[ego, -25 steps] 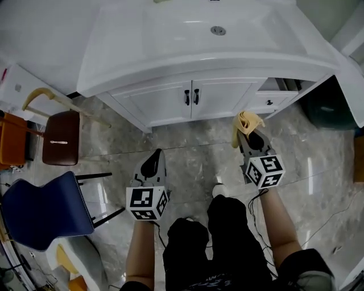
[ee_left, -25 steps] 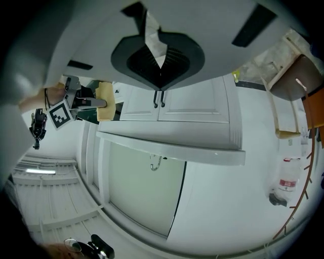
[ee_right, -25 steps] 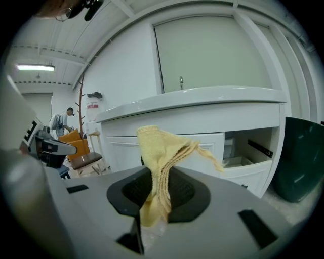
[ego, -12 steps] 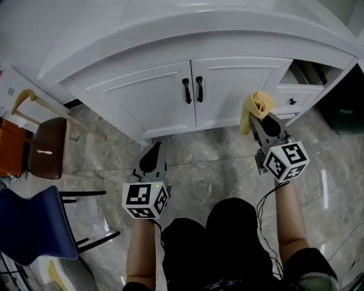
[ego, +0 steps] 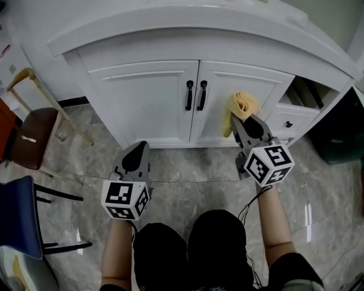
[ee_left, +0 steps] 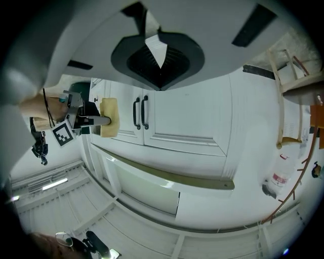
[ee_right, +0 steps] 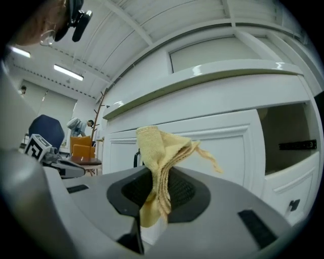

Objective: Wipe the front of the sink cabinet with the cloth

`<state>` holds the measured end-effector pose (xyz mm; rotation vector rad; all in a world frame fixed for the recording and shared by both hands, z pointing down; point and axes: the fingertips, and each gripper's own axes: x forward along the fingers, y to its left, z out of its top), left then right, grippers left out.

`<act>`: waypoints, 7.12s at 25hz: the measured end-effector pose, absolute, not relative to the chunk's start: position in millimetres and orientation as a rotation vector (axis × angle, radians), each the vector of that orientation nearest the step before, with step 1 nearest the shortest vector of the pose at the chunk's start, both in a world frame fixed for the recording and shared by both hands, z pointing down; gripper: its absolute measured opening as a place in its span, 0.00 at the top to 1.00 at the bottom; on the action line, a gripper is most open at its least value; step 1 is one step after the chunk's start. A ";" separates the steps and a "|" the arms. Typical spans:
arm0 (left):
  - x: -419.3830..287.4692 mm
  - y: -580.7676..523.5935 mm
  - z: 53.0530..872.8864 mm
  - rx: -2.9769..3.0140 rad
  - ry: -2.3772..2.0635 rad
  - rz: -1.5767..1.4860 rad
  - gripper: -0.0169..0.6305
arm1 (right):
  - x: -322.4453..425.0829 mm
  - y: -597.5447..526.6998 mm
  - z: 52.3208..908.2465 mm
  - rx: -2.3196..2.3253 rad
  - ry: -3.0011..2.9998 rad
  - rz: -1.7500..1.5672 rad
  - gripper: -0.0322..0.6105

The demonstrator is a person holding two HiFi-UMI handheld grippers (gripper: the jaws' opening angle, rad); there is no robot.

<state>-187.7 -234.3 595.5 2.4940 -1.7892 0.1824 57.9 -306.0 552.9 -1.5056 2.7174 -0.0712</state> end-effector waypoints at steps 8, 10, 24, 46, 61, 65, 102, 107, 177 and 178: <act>-178.4 -243.5 551.1 2.546 -1.790 0.196 0.95 | 14.0 -324.9 496.6 -1.439 2.834 0.080 0.82; -174.2 -244.8 539.4 2.571 -1.781 0.180 0.95 | 0.3 -331.9 490.9 -1.407 2.853 0.038 0.82; -132.9 -256.3 519.2 2.664 -1.702 0.194 0.95 | 48.8 -361.3 486.0 -1.599 2.775 -0.044 0.82; -5.0 -274.9 533.1 2.810 -1.389 0.272 0.95 | 249.0 -359.4 508.1 -2.068 2.473 -0.084 0.82; -111.7 -261.5 567.2 2.618 -1.621 0.270 0.95 | 17.7 -349.5 548.9 -1.470 2.887 -0.078 0.82; -129.6 -256.1 576.1 2.596 -1.643 0.310 0.95 | 4.0 -362.8 556.5 -1.492 2.852 -0.122 0.82; -47.4 -279.7 579.0 2.739 -1.408 0.239 0.95 | 213.9 -350.0 579.3 -2.062 2.486 -0.170 0.82; -78.3 -274.7 594.3 2.684 -1.461 0.255 0.95 | 146.5 -342.8 587.8 -1.851 2.634 -0.176 0.82; -109.3 -276.2 712.9 2.498 -1.480 0.459 0.95 | 15.8 -360.0 766.3 -1.597 2.881 -0.068 0.82; -106.4 -277.2 713.4 2.500 -1.475 0.458 0.95 | 24.3 -361.5 767.9 -1.623 2.873 -0.065 0.82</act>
